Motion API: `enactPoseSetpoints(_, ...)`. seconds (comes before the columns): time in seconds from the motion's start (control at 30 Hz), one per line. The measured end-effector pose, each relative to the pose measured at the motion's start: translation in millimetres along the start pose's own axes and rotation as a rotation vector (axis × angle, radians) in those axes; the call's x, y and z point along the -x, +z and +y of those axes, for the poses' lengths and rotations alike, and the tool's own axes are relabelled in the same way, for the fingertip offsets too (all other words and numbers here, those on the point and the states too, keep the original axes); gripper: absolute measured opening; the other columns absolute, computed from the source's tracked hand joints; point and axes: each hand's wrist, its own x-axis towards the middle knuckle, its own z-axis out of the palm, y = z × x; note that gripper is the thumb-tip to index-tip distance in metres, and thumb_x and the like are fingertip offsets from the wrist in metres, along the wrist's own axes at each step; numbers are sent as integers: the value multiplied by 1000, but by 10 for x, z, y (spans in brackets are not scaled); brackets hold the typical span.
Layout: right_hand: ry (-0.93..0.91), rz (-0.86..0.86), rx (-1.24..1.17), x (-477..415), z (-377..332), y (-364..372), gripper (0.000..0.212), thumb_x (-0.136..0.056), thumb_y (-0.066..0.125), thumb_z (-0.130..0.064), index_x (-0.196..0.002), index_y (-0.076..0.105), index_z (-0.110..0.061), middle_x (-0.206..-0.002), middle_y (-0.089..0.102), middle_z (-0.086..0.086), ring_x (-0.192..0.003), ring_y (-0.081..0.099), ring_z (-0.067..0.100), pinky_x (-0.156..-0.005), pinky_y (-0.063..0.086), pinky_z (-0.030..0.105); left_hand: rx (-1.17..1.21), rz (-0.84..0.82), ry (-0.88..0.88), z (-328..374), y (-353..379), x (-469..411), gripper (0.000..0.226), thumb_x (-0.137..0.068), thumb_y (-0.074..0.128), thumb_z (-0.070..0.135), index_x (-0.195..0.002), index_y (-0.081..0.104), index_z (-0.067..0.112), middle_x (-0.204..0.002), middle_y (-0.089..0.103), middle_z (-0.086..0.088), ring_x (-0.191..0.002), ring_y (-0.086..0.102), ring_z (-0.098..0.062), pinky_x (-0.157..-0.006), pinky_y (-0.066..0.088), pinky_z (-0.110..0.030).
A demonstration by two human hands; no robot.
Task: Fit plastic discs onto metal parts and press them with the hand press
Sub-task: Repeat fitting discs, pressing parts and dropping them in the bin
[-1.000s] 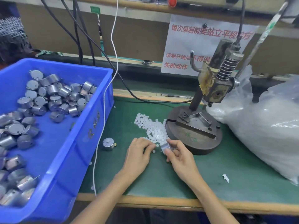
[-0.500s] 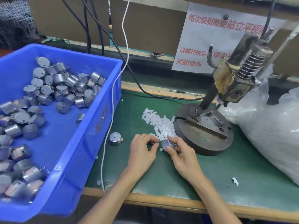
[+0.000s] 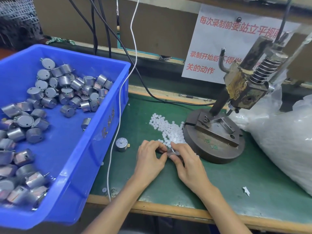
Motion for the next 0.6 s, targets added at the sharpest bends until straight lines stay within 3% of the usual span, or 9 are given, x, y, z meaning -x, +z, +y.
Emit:
enactPoseSetpoints(0.13,-119,-42,92,6,-57,24,38,-85,56,-9,-122,55,-15,-110,59,13,-75,67,14,-50,53,30,6,7,19,-13,-3,5,30,-77,54,-5,-95,64,17,-90,64,9,-89,50,-12,-88,40,-30)
enactPoseSetpoints(0.3,-90,12,68,10,-44,63,30,-84,56,-4,-113,63,-2,-108,61,15,-77,68,28,-56,54,34,-9,-4,21,-28,-2,17,37,-75,51,-7,-94,64,21,-90,63,13,-91,49,-10,-88,35,-25)
enactPoseSetpoints(0.47,-122,23,133,19,-3,93,31,-82,58,-5,-112,63,-2,-107,63,15,-75,68,28,-53,55,33,-6,-12,15,-12,2,7,36,-74,51,-6,-93,64,22,-90,64,12,-91,50,-9,-89,36,-26)
enactPoseSetpoints(0.6,-37,24,77,20,3,89,27,-89,58,-8,-115,62,-5,-105,63,7,-84,66,23,-64,54,34,50,-22,22,3,-34,32,42,-72,53,-8,-101,63,20,-96,64,11,-94,54,-11,-91,40,-27)
